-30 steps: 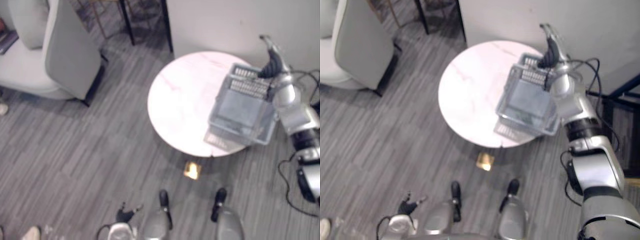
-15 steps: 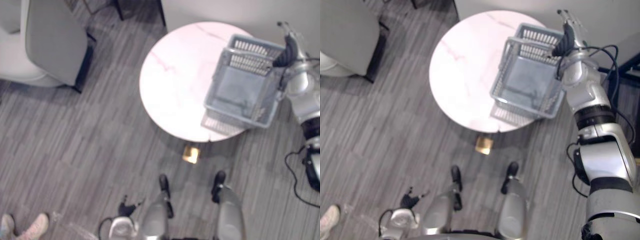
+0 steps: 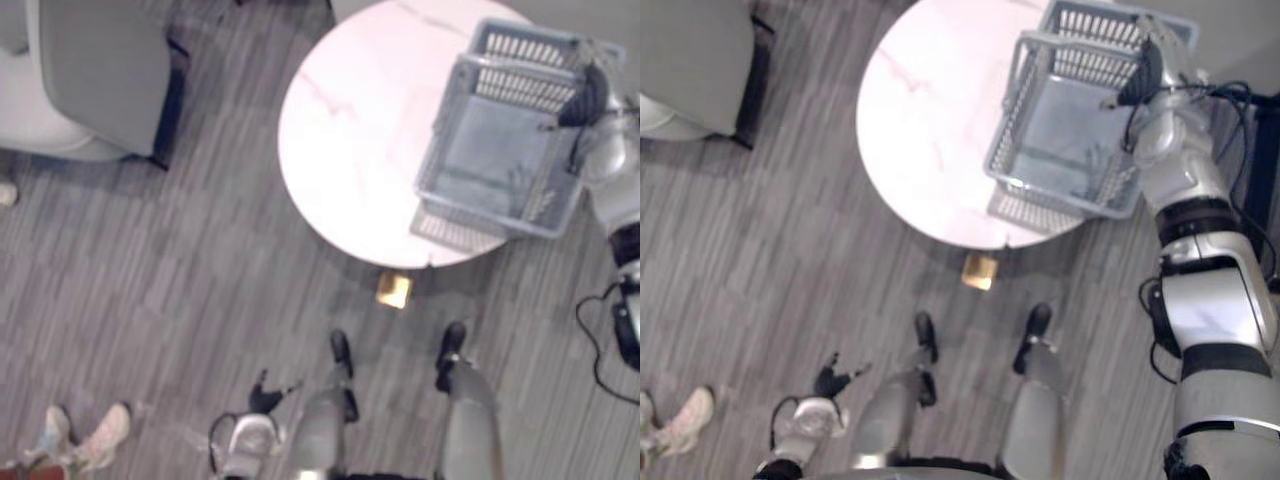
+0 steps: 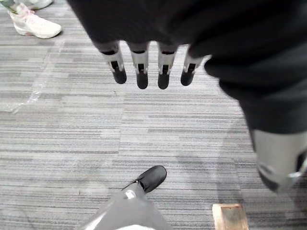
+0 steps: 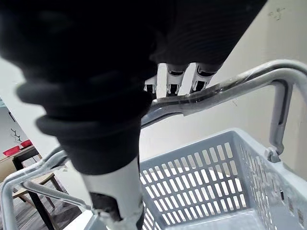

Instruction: Pick vegetable in the basket

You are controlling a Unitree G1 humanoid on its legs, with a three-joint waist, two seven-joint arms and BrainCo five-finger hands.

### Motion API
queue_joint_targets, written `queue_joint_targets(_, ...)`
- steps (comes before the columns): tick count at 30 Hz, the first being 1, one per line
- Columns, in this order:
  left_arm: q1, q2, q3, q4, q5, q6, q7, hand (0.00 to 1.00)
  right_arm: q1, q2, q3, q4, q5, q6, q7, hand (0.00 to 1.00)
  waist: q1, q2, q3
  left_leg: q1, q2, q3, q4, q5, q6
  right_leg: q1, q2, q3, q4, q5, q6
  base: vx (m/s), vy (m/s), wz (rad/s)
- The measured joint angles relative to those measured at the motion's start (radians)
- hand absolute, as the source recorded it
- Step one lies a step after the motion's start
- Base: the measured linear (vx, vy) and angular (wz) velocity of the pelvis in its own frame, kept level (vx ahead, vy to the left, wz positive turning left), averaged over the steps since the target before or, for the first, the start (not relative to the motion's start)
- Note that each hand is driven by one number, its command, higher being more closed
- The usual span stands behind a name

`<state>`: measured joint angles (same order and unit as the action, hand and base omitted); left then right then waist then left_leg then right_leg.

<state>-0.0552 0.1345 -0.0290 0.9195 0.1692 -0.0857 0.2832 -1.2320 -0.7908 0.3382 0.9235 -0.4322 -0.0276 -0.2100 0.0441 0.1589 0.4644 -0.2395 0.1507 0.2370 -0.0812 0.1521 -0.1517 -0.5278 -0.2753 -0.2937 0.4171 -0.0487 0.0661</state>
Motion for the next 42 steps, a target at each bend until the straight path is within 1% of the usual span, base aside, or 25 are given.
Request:
queue_joint_targets(1,-0.008,0.0,-0.006,0.002,-0.002,0.0,0.002,0.0,-0.013,-0.012,0.013,0.003,0.0,0.0,-0.001,1.0,0.004,0.004,0.002,-0.013,-0.002,-0.002,0.0,0.003,0.001,-0.014,-0.004,0.0,0.009,-0.001,-0.001,-0.04,-0.041,0.19)
queue_joint_targets(2,-0.033,-0.001,-0.021,0.018,-0.005,-0.001,0.007,0.0,-0.046,-0.037,0.032,0.018,-0.002,-0.003,-0.024,1.0,0.02,0.014,0.007,-0.039,-0.007,-0.005,0.001,0.011,0.002,-0.049,-0.012,0.001,0.029,-0.006,-0.008,-0.04,-0.037,0.14)
queue_joint_targets(4,-0.042,-0.002,-0.024,0.026,-0.009,-0.001,0.01,0.0,-0.086,-0.051,0.039,0.032,-0.002,-0.003,-0.04,1.0,0.029,0.018,0.008,-0.061,-0.014,-0.007,-0.003,0.02,0.002,-0.084,-0.025,0.001,0.055,-0.015,-0.019,-0.06,-0.049,0.12)
queue_joint_targets(8,-0.053,-0.009,-0.025,0.029,-0.01,-0.001,0.017,0.0,-0.11,-0.068,0.075,0.034,-0.035,-0.003,-0.057,1.0,0.028,0.02,0.009,-0.09,-0.017,-0.008,-0.011,0.032,0.004,-0.12,-0.04,-0.001,0.078,-0.021,-0.021,-0.06,-0.039,0.09)
queue_joint_targets(10,-0.063,-0.015,-0.025,0.025,-0.011,-0.001,0.017,0.0,-0.111,-0.069,0.091,0.033,-0.041,0.003,-0.069,1.0,0.026,0.02,0.009,-0.095,-0.013,0.007,-0.018,0.036,0.006,-0.126,-0.044,-0.005,0.084,-0.024,-0.019,-0.07,-0.038,0.11)
queue_joint_targets(12,-0.064,-0.022,-0.026,0.006,-0.011,-0.014,0.017,0.0,-0.111,-0.066,0.103,0.034,-0.041,0.016,-0.069,1.0,0.021,0.02,0.009,-0.096,-0.001,0.039,-0.018,0.048,0.008,-0.122,-0.046,-0.014,0.085,-0.026,-0.017,-0.04,-0.041,0.1)
queue_joint_targets(17,-0.069,-0.028,-0.045,-0.013,-0.011,-0.02,0.017,0.0,-0.066,-0.058,0.103,0.036,-0.041,0.029,-0.042,1.0,0.013,0.02,0.008,-0.063,0.001,0.019,-0.013,0.066,0.01,-0.065,-0.052,-0.043,0.081,-0.022,-0.022,0.02,-0.029,0.12)
queue_joint_targets(21,-0.067,-0.032,-0.044,-0.028,-0.011,-0.019,0.014,0.0,0.049,-0.039,0.098,0.036,-0.039,0.031,0.013,1.0,0.004,0.014,0.012,0.026,0.008,-0.008,-0.014,0.059,0.003,0.07,-0.04,-0.083,0.039,-0.024,-0.017,0.04,-0.043,0.11)
queue_joint_targets(22,-0.06,-0.028,-0.042,-0.053,-0.011,-0.014,0.007,0.0,0.085,-0.01,0.065,0.035,-0.039,0.03,0.027,1.0,0.0,0.002,0.016,0.064,0.011,-0.009,-0.014,0.052,0.001,0.116,-0.033,-0.086,0.019,-0.023,-0.012,0.0,0.0,0.0)
queue_joint_targets(25,-0.052,-0.026,-0.042,-0.087,-0.01,-0.007,-0.012,0.0,0.146,0.017,-0.026,0.021,-0.035,0.033,0.042,1.0,-0.003,-0.012,0.017,0.117,0.015,-0.008,-0.014,0.044,0.003,0.188,-0.017,-0.088,-0.028,-0.019,0.009,-0.01,0.012,-0.08)
queue_joint_targets(26,-0.043,-0.025,-0.041,-0.099,-0.01,0.002,-0.017,0.0,0.201,0.03,-0.096,-0.014,-0.024,0.039,0.046,1.0,-0.005,-0.022,0.014,0.152,0.019,-0.002,-0.014,0.034,0.005,0.23,-0.004,-0.086,-0.056,-0.012,0.019,0.02,0.041,-0.21)
queue_joint_targets(27,-0.02,-0.018,-0.039,-0.108,-0.009,0.002,-0.021,0.0,0.26,0.055,-0.152,-0.055,-0.01,0.041,0.046,1.0,-0.015,-0.046,0.002,0.185,0.02,0.008,-0.014,0.022,0.006,0.263,0.002,-0.078,-0.072,-0.009,0.023,0.04,0.045,-0.27)
queue_joint_targets(28,-0.009,-0.013,-0.039,-0.108,-0.008,0.003,-0.025,0.0,0.292,0.068,-0.182,-0.081,0.005,0.041,0.046,1.0,-0.019,-0.061,-0.006,0.198,0.02,0.017,-0.014,0.014,0.005,0.274,0.005,-0.072,-0.08,-0.008,0.025,0.08,0.047,-0.41)
queue_joint_targets(29,0.013,-0.005,-0.039,-0.107,-0.008,0.011,-0.033,0.0,0.379,0.092,-0.251,-0.147,0.024,0.041,0.046,1.0,-0.027,-0.097,-0.028,0.227,0.021,0.032,-0.015,0.0,0.004,0.295,0.014,-0.053,-0.1,-0.003,0.033,0.06,0.029,-0.33)
queue_joint_targets(30,0.02,-0.004,-0.039,-0.106,-0.007,0.012,-0.038,0.0,0.421,0.102,-0.285,-0.178,0.041,0.041,0.046,1.0,-0.034,-0.11,-0.037,0.237,0.021,0.035,-0.017,-0.005,0.007,0.308,0.017,-0.051,-0.11,-0.001,0.036,0.08,0.033,-0.29)
queue_joint_targets(32,0.041,-0.003,-0.04,-0.097,0.002,0.024,-0.062,0.0,0.553,0.128,-0.363,-0.266,0.083,0.042,0.047,1.0,-0.053,-0.149,-0.079,0.266,0.022,0.06,-0.02,-0.023,0.005,0.336,0.03,-0.029,-0.142,0.014,0.041,0.1,0.039,-0.3)
queue_joint_targets(33,0.051,-0.003,-0.041,-0.091,0.004,0.031,-0.072,0.0,0.638,0.148,-0.407,-0.33,0.091,0.042,0.047,1.0,-0.069,-0.164,-0.106,0.278,0.024,0.073,-0.019,-0.03,0.004,0.351,0.039,-0.021,-0.169,0.035,0.039,0.13,0.043,-0.36)
queue_joint_targets(35,0.053,-0.001,-0.041,-0.089,0.009,0.04,-0.081,0.0,0.771,0.168,-0.468,-0.429,0.098,0.043,0.046,1.0,-0.083,-0.185,-0.141,0.285,0.02,0.099,-0.015,-0.032,0.005,0.357,0.049,0.007,-0.211,0.061,0.04,0.12,0.05,-0.39)
queue_joint_targets(36,0.052,0.009,-0.038,-0.089,0.011,0.044,-0.091,0.0,0.842,0.194,-0.504,-0.475,0.099,0.043,0.046,1.0,-0.099,-0.197,-0.161,0.286,0.018,0.119,-0.015,-0.032,0.005,0.358,0.056,0.028,-0.241,0.082,0.043,0.09,0.047,-0.47)
queue_joint_targets(37,0.05,0.017,-0.037,-0.089,0.012,0.045,-0.094,0.0,0.876,0.207,-0.522,-0.495,0.101,0.042,0.046,1.0,-0.105,-0.203,-0.165,0.292,0.018,0.137,-0.015,-0.035,0.002,0.359,0.062,0.041,-0.252,0.09,0.041,0.05,0.034,-0.61)
queue_joint_targets(38,0.05,0.029,-0.021,-0.087,0.025,0.047,-0.099,0.0,0.935,0.234,-0.542,-0.531,0.118,0.042,0.046,1.0,-0.12,-0.209,-0.17,0.309,0.022,0.167,-0.015,-0.051,0.004,0.359,0.074,0.068,-0.267,0.101,0.042,0.03,0.03,-0.75)
queue_joint_targets(39,0.048,0.037,0.001,-0.078,0.051,0.054,-0.105,0.0,0.997,0.268,-0.564,-0.566,0.129,0.042,0.046,1.0,-0.126,-0.215,-0.175,0.328,0.025,0.204,-0.015,-0.06,0.007,0.361,0.083,0.082,-0.281,0.114,0.035,0.02,0.026,-0.84)
queue_joint_targets(40,0.048,0.04,0.015,-0.077,0.051,0.055,-0.106,0.0,1.026,0.289,-0.572,-0.576,0.129,0.041,0.045,1.0,-0.129,-0.218,-0.181,0.341,0.028,0.233,-0.015,-0.07,0.002,0.363,0.09,0.085,-0.294,0.118,0.03,0.0,0.017,-1.1)
queue_joint_targets(41,0.055,0.044,0.041,-0.069,0.053,0.065,-0.108,0.0,1.069,0.344,-0.589,-0.584,0.131,0.042,0.044,1.0,-0.126,-0.221,-0.195,0.371,0.039,0.297,-0.015,-0.08,0.003,0.371,0.096,0.038,-0.334,0.085,-0.014,-0.01,0.03,-1.56)
queue_joint_targets(42,0.057,0.043,0.065,-0.043,0.059,0.072,-0.109,0.0,1.104,0.39,-0.59,-0.586,0.131,0.041,0.044,1.0,-0.119,-0.203,-0.206,0.402,0.071,0.372,-0.015,-0.108,0.015,0.39,0.095,-0.101,-0.354,0.031,-0.094,-0.03,0.028,-1.73)
